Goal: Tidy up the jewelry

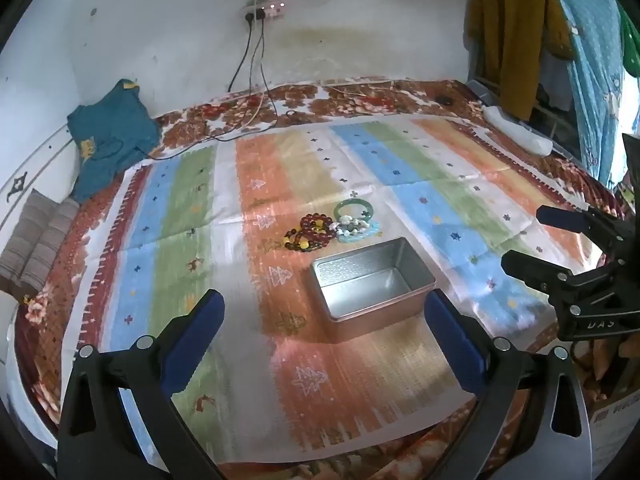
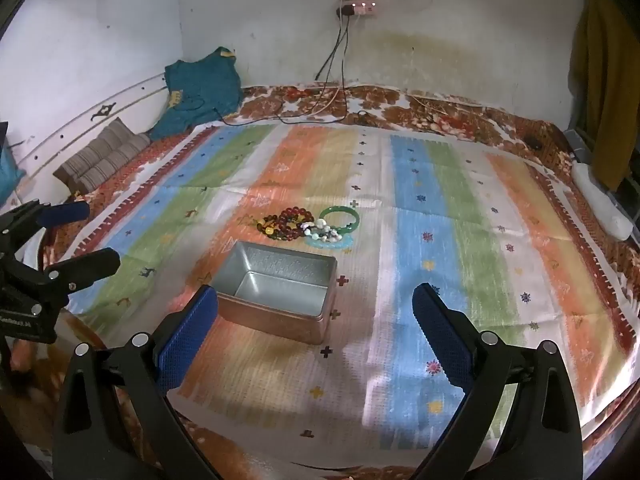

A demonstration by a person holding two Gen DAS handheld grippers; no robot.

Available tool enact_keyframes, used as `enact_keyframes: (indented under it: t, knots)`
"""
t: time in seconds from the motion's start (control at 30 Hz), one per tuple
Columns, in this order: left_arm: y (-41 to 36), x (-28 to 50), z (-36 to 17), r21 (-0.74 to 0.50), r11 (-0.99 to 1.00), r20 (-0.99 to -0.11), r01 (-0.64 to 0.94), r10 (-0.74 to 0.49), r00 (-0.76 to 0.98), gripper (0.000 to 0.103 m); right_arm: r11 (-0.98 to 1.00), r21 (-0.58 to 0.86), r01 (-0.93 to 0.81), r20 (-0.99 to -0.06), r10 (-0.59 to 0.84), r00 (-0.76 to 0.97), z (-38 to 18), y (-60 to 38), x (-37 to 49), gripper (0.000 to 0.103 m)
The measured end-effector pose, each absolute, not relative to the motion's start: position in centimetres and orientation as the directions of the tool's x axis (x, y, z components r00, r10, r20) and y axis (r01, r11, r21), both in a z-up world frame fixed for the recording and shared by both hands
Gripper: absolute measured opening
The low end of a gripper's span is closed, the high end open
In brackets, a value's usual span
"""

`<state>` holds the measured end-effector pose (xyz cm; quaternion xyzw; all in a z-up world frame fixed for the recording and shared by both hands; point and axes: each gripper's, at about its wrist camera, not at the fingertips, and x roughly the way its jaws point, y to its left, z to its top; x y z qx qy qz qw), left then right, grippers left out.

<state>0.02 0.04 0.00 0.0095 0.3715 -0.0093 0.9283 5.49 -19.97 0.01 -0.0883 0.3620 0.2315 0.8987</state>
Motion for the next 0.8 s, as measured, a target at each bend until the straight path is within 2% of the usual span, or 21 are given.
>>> enact_keyframes:
  t: [0.8]
  knots:
    - [0.06, -0.01, -0.09, 0.003, 0.999, -0.691, 0.032, -0.021, 0.723, 0.097, 0.87, -0.007, -0.493, -0.685, 0.355, 0.637, -0.09, -19.68, 5.23, 0.099]
